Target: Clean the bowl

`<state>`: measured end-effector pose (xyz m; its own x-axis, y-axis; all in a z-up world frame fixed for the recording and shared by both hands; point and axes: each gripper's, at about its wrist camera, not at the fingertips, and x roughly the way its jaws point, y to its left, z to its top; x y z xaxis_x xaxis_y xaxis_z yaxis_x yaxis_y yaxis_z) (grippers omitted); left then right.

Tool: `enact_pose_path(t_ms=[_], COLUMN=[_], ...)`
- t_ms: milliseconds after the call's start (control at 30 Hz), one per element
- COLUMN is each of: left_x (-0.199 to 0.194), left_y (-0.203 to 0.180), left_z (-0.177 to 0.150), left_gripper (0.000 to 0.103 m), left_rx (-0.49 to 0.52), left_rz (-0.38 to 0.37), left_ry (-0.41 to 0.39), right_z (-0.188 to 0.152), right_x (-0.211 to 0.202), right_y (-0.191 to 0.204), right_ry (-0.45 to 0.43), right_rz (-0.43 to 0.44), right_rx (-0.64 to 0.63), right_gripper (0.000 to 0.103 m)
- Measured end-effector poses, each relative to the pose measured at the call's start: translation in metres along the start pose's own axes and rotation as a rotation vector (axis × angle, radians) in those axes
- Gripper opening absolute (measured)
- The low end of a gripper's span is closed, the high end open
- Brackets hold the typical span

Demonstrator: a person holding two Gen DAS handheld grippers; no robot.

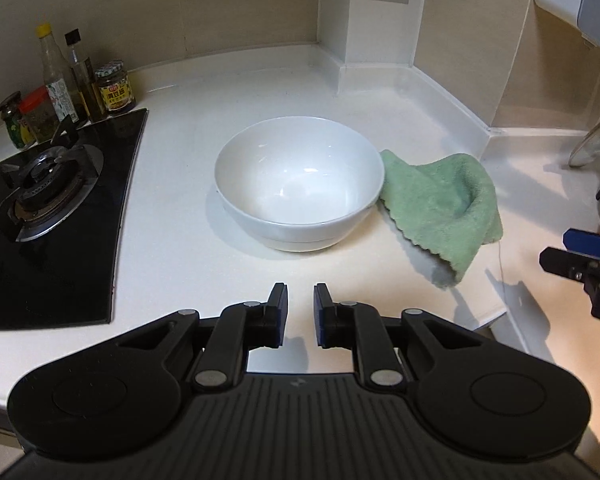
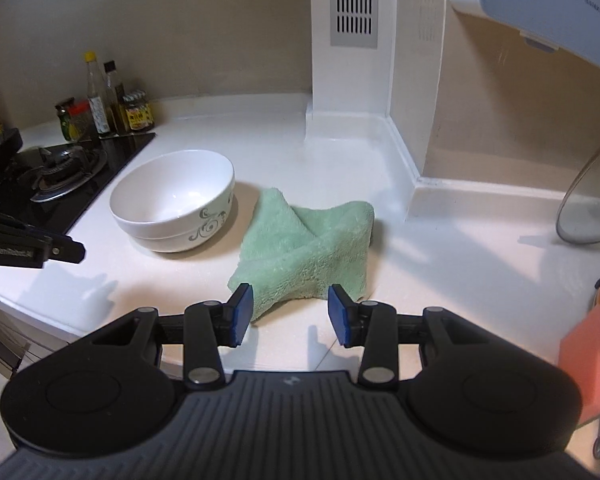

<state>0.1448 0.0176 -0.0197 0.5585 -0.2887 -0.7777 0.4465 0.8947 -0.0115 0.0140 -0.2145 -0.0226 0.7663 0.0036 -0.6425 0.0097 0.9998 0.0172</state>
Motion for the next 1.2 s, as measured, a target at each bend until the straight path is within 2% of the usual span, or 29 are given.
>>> enact_pose_path(t_ms=[167, 333, 667, 833, 1200], left_x=[-0.014, -0.029, -0.04, -0.042, -0.042], left_y=[-0.017, -0.034, -0.032, -0.034, -0.039], left_z=[-0.005, -0.01, -0.016, -0.017, -0.023], left_gripper=[0.022, 0.022, 0.022, 0.022, 0.022], left_rx=[-0.009, -0.017, -0.074, -0.072, -0.099], left_rz=[0.027, 0.053, 0.064, 0.073, 0.076], left_ry=[-0.012, -0.02, -0.02, -0.031, -0.038], right_z=[-0.008, -0.01, -0.01, -0.009, -0.009], right_x=[-0.011, -0.019, -0.029, -0.031, -0.035], right_y=[-0.01, -0.017, -0.004, 0.001, 0.01], right_ry=[-0.016, -0.062, -0.1, -0.108, -0.12], right_rz=[0.038, 0.024, 0.042, 0.052, 0.012], right_rx=[-0.034, -0.005, -0.033, -0.051, -0.042], right_gripper=[0.036, 0.036, 0.036, 0.036, 0.036])
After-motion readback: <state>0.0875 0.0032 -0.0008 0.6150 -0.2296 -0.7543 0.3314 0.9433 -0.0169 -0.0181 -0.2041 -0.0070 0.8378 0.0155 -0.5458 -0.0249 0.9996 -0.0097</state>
